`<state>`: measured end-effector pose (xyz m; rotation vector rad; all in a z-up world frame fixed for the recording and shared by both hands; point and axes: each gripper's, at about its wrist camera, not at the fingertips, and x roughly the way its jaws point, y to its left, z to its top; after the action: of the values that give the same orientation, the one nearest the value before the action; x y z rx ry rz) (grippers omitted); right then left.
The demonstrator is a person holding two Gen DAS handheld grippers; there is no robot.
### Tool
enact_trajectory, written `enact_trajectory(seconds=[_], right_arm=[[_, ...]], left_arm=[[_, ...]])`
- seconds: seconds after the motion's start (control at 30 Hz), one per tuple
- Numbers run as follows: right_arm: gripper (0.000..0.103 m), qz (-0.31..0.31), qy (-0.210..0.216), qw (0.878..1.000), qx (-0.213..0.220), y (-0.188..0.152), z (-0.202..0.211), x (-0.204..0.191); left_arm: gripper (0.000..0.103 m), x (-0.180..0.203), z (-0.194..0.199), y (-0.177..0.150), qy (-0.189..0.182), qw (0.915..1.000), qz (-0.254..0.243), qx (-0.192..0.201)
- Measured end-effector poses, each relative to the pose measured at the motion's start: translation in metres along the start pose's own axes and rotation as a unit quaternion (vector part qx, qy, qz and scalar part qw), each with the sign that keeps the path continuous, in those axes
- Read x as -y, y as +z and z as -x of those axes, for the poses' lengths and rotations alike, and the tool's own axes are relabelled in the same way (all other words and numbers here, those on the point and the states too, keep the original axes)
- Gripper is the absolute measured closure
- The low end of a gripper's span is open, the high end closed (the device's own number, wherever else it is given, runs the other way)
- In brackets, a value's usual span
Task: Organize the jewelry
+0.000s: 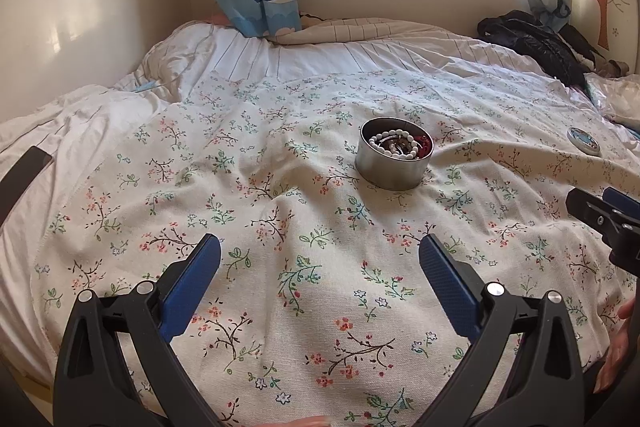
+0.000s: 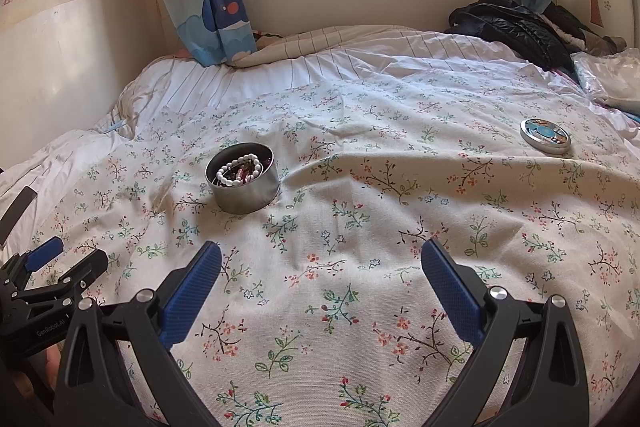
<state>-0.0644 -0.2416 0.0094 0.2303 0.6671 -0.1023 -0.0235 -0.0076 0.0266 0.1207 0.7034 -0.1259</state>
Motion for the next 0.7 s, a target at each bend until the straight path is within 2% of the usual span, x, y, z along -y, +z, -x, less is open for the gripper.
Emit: enact_trajectory(seconds=[0.27, 0.47, 0.7], right_arm=[[0.007, -0.001, -0.005, 1.000, -0.008, 0.000, -0.004, 0.000], [0.007, 0.007, -0.012, 1.000, -0.007, 0.002, -0.003, -0.003], [0.007, 0.018, -0.021, 1.000, -0.005, 0.002, -0.002, -0.007]], left_arm=[[0.007, 0.003, 0.005, -0.003, -0.015, 0.9997, -0.012, 0.015], [0.007, 0.003, 0.009, -0.004, 0.000, 0.9996, -0.009, 0.027], [0.007, -0.004, -0.007, -0.004, -0.012, 0.9996, 0.012, -0.022]])
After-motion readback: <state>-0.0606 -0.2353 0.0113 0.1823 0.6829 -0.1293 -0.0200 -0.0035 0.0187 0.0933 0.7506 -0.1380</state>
